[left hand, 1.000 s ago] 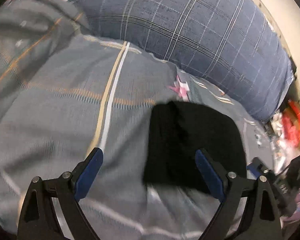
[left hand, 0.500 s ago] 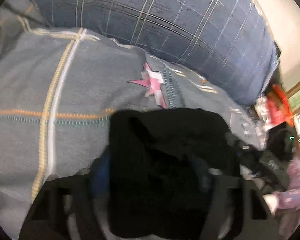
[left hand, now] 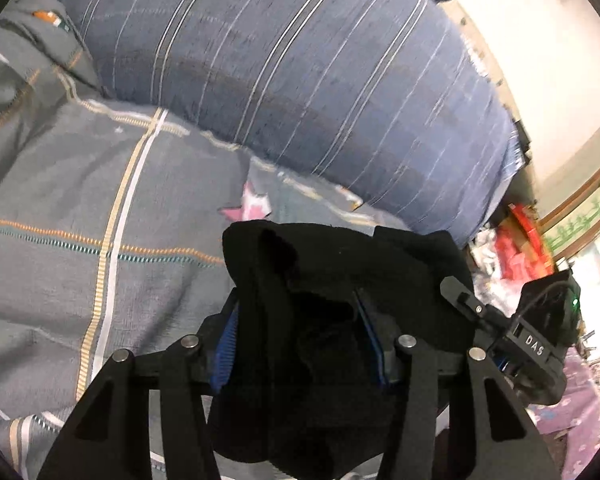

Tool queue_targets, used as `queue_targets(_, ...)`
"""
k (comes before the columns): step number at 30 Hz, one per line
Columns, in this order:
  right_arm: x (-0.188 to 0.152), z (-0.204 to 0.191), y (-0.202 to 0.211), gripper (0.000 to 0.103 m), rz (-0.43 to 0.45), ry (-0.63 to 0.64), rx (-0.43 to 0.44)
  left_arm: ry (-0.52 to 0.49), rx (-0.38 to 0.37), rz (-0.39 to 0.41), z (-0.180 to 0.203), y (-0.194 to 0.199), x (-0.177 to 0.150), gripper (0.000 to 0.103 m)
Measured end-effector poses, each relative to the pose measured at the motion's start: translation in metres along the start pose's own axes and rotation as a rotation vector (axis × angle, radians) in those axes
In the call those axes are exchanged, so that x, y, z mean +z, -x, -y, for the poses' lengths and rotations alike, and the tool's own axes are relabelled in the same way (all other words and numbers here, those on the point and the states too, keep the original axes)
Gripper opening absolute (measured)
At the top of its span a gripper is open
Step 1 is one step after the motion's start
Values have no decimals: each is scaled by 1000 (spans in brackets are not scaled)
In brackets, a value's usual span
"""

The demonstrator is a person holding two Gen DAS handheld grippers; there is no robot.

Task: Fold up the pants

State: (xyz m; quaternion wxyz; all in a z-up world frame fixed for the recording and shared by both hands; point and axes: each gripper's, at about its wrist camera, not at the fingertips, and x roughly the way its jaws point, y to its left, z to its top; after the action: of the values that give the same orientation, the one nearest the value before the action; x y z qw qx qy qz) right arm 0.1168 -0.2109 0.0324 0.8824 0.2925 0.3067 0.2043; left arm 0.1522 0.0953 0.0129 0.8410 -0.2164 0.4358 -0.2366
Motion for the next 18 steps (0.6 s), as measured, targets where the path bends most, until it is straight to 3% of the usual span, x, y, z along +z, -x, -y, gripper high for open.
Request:
queue_targets(8, 16, -5, 42, 29, 86, 12, -16, -84, 20, 4, 49, -5, 10, 52)
queue_targets(18, 30, 50, 75, 29, 150, -60, -93, -144, 26, -65, 93, -74, 11, 52)
